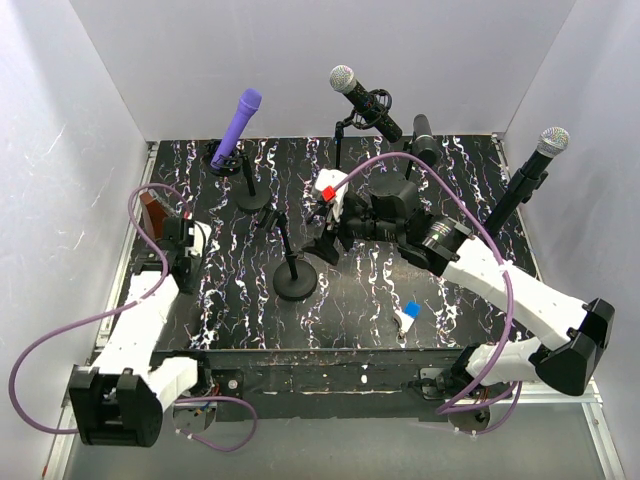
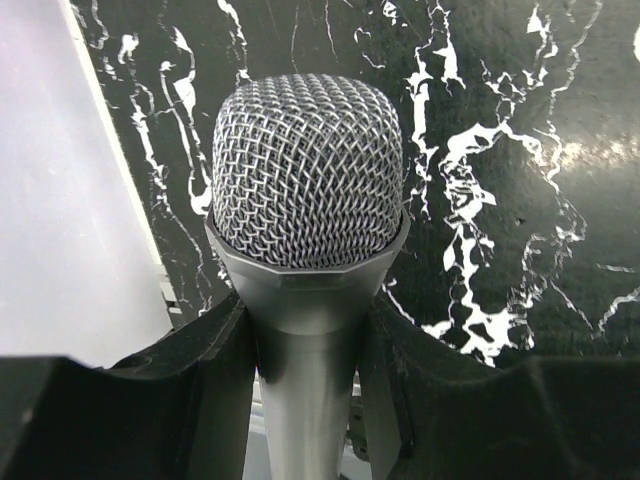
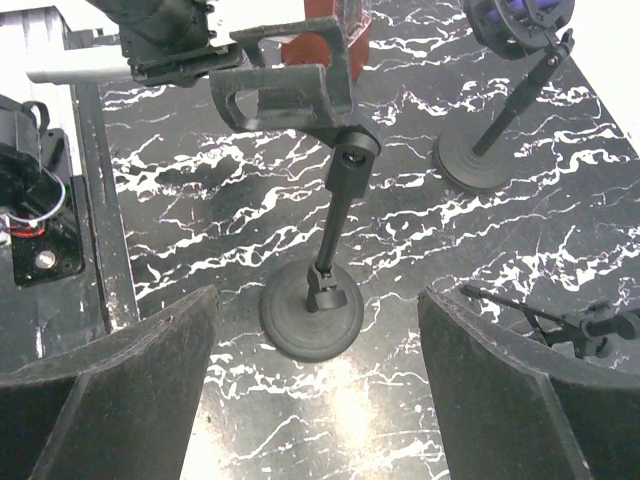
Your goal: Remove the microphone from the stand
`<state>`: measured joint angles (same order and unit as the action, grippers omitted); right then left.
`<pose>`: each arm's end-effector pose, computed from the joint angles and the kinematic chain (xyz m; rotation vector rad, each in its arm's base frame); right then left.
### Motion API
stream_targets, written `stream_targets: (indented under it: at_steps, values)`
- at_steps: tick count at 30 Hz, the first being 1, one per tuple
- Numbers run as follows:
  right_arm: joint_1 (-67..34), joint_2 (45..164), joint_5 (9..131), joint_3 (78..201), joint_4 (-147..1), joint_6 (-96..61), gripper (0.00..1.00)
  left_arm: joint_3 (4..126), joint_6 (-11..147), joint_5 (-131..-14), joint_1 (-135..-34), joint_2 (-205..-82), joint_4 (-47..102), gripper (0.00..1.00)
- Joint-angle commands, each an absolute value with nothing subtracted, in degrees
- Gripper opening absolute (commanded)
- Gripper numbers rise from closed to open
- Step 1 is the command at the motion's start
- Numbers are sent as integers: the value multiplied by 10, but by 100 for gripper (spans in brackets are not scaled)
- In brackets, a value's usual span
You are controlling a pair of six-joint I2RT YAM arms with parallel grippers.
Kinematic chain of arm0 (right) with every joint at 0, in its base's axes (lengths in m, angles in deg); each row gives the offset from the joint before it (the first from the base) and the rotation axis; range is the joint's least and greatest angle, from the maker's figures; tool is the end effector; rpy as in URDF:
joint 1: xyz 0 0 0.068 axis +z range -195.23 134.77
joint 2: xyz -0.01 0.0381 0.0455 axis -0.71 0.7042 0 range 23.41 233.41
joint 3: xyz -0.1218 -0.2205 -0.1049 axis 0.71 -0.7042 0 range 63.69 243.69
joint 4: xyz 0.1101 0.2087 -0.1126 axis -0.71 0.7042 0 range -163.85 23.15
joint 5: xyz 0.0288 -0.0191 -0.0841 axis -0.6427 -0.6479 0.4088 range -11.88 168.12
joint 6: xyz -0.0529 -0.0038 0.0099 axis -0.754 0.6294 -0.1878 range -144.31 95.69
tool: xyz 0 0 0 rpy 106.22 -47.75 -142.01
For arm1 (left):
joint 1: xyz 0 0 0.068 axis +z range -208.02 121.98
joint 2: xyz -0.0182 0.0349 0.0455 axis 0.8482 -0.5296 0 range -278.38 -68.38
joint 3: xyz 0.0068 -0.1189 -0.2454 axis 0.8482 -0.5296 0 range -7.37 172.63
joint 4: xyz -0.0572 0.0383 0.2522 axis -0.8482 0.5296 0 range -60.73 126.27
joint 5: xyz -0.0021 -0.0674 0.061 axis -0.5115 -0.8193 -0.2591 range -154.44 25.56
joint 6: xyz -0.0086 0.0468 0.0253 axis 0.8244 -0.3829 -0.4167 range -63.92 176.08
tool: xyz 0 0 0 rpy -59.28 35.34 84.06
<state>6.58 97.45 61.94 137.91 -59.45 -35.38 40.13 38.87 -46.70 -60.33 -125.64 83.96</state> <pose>0.1758 0.2397 0.4016 -1.1484 1.4829 0.7536 0.1756 0.0038 0.2558 0.3633 2.6748 0.4968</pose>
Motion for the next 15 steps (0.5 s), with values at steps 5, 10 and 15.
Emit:
stream_targets:
  at_steps: [5,10,15]
  values:
    - [65,948,639,1407,-548,-398,86,339,423,-439,-592,-1319,704,0]
    - [66,948,643,1403,-550,-400,86,313,403,-454,-585,-1339,666,16]
    - [65,948,643,1401,-550,-399,86,306,396,-470,-583,-1363,657,31]
